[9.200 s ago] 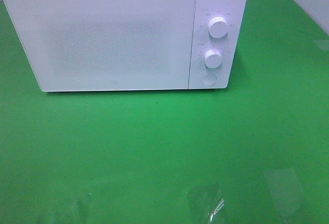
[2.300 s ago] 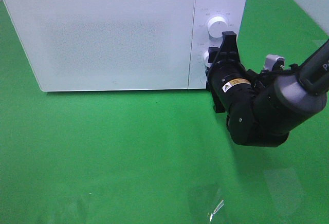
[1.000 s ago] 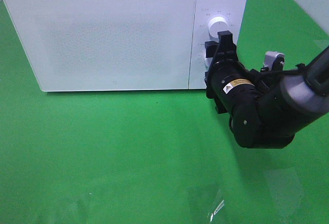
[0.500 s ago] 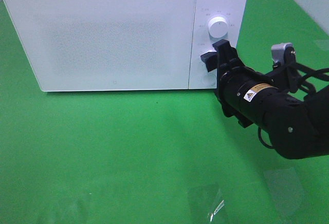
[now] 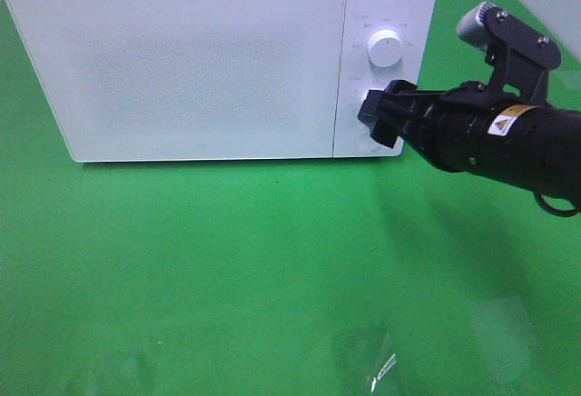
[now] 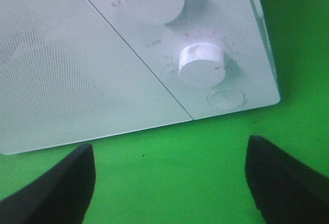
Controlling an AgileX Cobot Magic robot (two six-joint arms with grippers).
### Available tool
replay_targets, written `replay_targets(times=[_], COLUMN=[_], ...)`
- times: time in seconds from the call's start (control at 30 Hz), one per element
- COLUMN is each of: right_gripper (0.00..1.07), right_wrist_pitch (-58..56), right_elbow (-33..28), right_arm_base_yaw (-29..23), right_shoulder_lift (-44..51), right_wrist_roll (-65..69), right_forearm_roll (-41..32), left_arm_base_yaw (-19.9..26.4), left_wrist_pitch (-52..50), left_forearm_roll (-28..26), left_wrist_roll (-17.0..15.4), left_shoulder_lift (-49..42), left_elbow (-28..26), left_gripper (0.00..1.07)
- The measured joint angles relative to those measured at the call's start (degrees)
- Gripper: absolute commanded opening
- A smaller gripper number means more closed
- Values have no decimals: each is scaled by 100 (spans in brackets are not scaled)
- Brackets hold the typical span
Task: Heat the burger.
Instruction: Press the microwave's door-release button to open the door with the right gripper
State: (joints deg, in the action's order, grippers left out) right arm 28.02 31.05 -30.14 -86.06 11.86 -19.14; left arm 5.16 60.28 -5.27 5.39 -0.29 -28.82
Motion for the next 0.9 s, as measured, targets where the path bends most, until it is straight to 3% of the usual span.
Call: replay_targets(times=[0.17, 0.4, 0.43, 0.5, 0.8, 0.9], right_gripper=[76, 76, 76, 76, 76, 76], right_wrist_pitch=[-470, -2469, -2469, -3575, -5397, -5489], right_elbow=[0, 258, 258, 527, 825, 825], right_arm_base_yaw=[172, 384, 384, 384, 384, 384], right_shoulder_lift=[338, 1071, 1071, 1387, 2223, 2292], right_wrist_roll=[-814, -2040, -2040, -2223, -2217, -2217], right_forearm_roll=[0, 6, 6, 172, 464, 470], left_arm_base_yaw=[0, 0, 0, 0, 0, 0], left_wrist_pitch=[0, 0, 0, 0, 0, 0], left_forearm_roll=[0, 0, 0, 0, 0, 0], left_wrist_roll=[0, 0, 0, 0, 0, 0], left_shoulder_lift=[0, 0, 0, 0, 0, 0], left_elbow=[0, 0, 0, 0, 0, 0], left_gripper=[98, 98, 98, 98, 98, 98])
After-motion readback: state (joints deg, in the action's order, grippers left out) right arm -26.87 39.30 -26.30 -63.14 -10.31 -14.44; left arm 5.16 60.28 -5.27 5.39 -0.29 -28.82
